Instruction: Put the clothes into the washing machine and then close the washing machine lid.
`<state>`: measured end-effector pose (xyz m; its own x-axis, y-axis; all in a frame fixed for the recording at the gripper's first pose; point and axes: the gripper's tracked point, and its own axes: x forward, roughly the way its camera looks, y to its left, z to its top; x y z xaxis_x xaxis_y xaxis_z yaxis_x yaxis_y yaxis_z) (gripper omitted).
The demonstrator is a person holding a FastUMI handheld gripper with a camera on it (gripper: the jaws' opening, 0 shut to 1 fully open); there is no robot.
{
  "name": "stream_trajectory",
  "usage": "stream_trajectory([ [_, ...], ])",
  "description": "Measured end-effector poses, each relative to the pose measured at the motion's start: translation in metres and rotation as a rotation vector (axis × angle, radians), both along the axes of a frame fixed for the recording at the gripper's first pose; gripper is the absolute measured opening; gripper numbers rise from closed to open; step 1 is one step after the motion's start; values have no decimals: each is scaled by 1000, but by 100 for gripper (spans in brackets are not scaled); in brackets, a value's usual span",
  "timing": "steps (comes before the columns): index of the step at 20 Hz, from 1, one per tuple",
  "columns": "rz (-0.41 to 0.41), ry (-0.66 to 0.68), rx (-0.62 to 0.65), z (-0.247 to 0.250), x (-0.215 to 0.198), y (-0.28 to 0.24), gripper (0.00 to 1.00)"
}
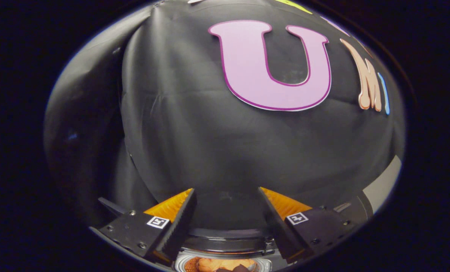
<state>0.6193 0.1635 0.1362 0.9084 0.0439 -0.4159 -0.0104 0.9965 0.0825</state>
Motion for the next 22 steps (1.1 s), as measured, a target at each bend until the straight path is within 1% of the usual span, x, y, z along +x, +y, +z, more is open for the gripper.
stream_trajectory([
  [2, 6, 12, -3, 0, -1, 0, 98],
  [11, 29, -12, 4, -1, 2, -3, 98],
  [22, 27, -9, 8, -6, 9, -15, 97],
])
